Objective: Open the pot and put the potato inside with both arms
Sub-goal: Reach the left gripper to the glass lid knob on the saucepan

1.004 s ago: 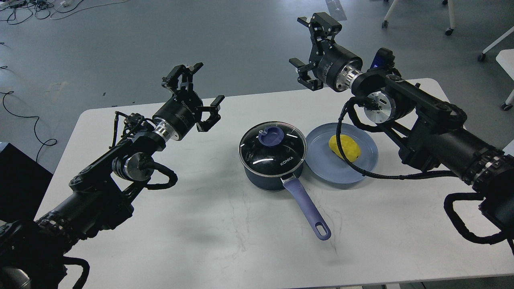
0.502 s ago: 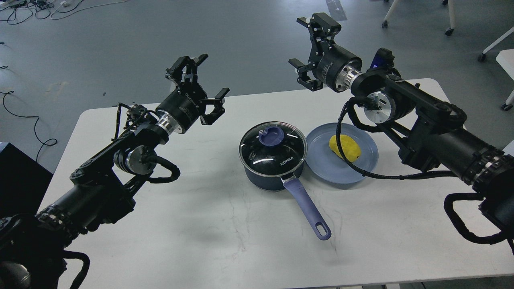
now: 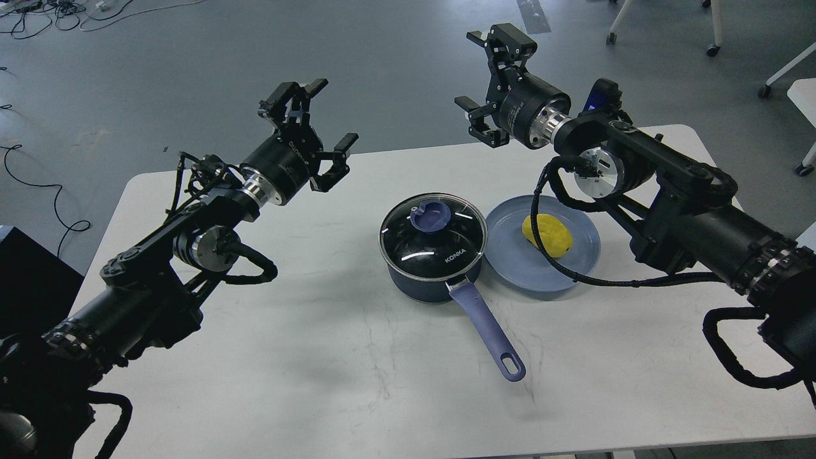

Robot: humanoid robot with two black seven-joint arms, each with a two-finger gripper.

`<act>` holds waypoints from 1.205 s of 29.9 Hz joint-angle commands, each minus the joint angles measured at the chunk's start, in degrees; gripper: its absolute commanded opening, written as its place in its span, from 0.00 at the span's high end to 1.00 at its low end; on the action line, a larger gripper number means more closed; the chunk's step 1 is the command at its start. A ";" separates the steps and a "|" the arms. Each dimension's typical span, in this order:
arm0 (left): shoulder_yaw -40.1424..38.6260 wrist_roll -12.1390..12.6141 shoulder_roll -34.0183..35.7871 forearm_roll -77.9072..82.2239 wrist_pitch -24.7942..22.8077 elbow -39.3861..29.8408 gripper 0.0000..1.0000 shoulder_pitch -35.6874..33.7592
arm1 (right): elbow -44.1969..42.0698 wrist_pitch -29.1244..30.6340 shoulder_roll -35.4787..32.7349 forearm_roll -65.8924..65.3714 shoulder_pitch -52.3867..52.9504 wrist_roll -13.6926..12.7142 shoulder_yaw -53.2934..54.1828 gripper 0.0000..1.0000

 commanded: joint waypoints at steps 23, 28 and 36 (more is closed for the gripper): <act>22.89 -8.55 -6.32 76.76 38.82 -7.40 0.01 -10.96 | -0.27 -1.65 -11.95 0.71 -5.56 -0.33 6.15 0.00; 24.13 -8.55 -8.86 84.17 39.09 -4.87 0.01 -9.99 | -0.09 -2.79 -12.73 0.71 -5.91 -0.33 6.33 0.00; 31.77 -8.55 -17.21 83.29 40.58 13.08 0.01 -9.81 | -0.18 -5.33 -13.53 3.42 -5.83 -0.51 7.38 0.00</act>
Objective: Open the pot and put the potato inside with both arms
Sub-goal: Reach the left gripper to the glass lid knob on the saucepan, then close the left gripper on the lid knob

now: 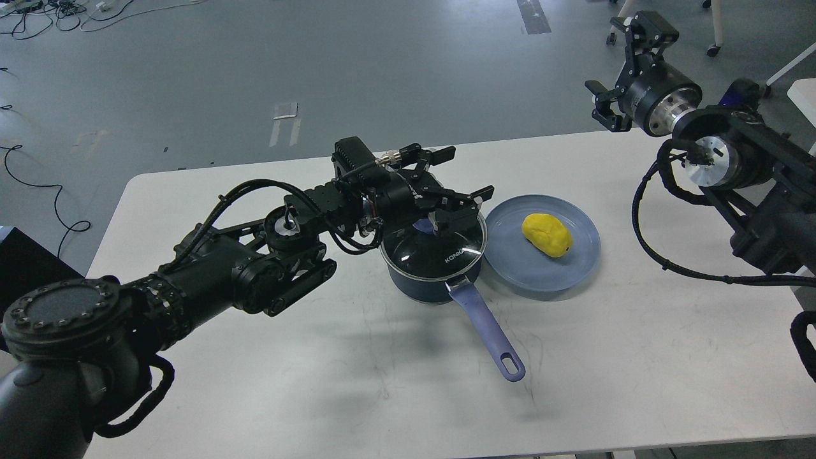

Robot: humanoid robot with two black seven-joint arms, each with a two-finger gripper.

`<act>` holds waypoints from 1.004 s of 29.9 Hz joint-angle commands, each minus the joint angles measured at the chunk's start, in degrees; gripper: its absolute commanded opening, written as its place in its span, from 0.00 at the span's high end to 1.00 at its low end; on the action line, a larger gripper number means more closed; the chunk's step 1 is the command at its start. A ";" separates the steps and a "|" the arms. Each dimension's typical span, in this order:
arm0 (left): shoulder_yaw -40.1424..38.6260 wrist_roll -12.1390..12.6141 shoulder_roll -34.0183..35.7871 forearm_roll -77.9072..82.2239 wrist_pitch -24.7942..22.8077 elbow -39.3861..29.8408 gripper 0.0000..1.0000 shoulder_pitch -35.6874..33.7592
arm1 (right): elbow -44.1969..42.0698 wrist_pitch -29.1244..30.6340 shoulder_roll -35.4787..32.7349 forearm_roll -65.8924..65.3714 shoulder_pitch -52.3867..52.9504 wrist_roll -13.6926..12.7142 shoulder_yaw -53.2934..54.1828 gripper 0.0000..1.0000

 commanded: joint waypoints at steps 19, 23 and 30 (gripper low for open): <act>3.47 -0.02 6.36 -3.66 1.89 -4.32 0.01 1.25 | -0.33 -1.57 -0.66 2.48 0.44 -0.34 -0.17 0.00; 3.47 -0.02 6.10 -3.49 2.32 -4.32 0.01 2.92 | -0.42 -1.57 -0.66 2.48 0.18 -1.04 -0.35 0.00; 3.56 -0.02 5.57 -2.96 3.12 -4.32 0.01 5.12 | -0.60 -1.75 -0.66 2.48 0.26 -1.48 -0.52 0.00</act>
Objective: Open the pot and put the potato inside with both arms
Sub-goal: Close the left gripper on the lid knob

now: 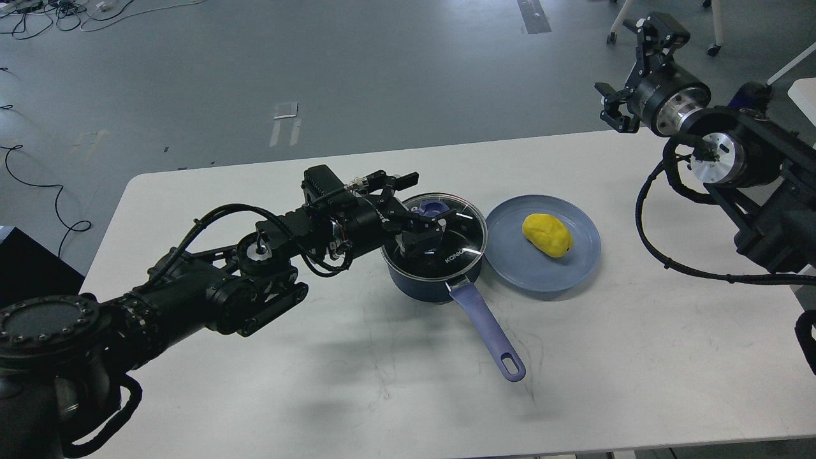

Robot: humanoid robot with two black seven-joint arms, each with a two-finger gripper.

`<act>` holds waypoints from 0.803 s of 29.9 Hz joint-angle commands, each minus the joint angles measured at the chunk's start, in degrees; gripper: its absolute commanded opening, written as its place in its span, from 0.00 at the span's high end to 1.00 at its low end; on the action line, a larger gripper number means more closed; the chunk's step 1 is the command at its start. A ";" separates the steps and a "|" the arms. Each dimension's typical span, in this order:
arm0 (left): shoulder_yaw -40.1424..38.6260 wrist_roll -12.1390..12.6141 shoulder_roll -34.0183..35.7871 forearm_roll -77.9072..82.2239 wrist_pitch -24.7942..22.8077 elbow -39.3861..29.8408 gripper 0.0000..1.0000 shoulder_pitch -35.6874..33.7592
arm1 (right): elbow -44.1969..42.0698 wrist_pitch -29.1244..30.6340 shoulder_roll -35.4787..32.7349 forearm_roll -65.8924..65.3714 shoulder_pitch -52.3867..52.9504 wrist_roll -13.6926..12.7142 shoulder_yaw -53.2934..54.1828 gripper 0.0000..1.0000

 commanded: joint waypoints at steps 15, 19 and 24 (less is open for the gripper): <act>4.90 0.01 0.39 0.26 5.00 0.54 0.18 1.67 | -0.31 -0.06 -0.35 0.00 -0.09 -0.04 -0.29 0.00; 4.90 0.01 0.48 0.17 5.44 0.71 0.28 1.76 | -1.36 0.03 -0.35 0.00 -0.09 -0.04 -0.64 0.00; 4.90 0.01 0.21 0.17 5.93 1.06 0.75 1.76 | -1.45 0.03 -0.26 0.00 -0.09 -0.04 -0.73 0.00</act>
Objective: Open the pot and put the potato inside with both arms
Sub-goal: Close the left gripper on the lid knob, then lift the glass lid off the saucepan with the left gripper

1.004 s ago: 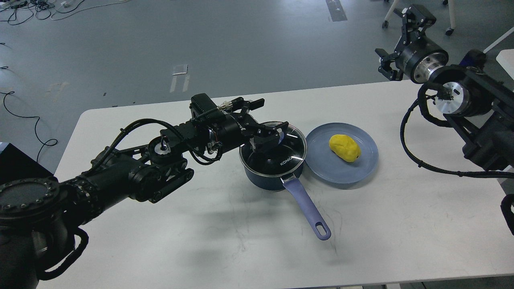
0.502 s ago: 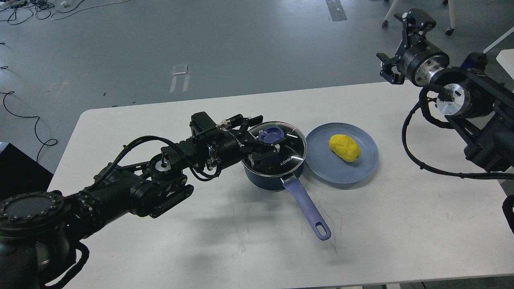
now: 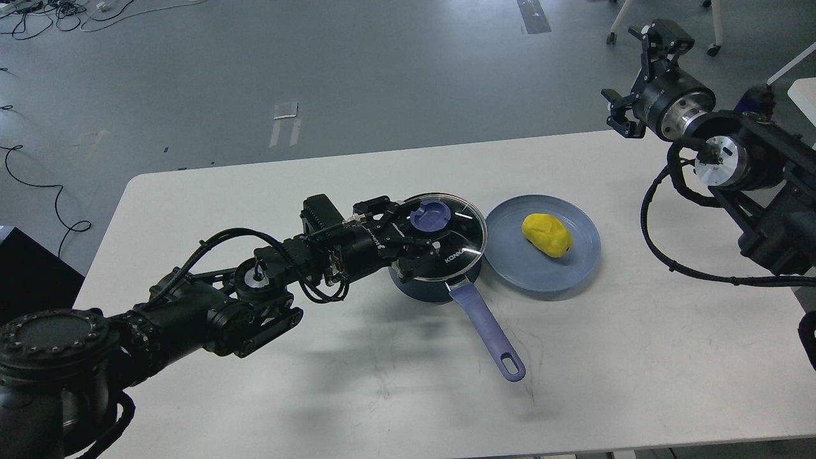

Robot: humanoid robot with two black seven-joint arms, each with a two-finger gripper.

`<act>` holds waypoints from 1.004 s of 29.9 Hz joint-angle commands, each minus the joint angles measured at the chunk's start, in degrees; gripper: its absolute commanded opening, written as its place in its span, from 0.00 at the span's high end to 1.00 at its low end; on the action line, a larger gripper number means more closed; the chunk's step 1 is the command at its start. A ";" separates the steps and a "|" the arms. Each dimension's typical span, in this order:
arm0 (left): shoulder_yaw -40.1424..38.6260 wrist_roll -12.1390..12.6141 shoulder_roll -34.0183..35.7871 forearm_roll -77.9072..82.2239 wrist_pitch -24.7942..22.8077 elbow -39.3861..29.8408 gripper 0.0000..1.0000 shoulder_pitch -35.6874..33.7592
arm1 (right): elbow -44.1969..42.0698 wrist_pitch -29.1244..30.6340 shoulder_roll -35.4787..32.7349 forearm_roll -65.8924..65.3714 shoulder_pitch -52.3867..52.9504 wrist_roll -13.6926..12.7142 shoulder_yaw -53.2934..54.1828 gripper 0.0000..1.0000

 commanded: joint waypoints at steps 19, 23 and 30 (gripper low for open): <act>-0.61 0.00 1.23 -0.91 0.12 -1.44 0.77 -0.16 | -0.11 0.02 0.27 0.00 -0.08 0.00 -0.13 0.00; -1.22 0.00 5.61 -1.17 0.12 -8.80 0.77 -1.04 | -0.11 0.02 0.27 0.00 -0.08 0.00 -0.14 0.00; -7.38 0.00 12.47 -1.17 0.12 -14.10 0.76 -0.87 | -0.19 -0.07 0.35 0.00 0.53 -0.09 -0.14 0.00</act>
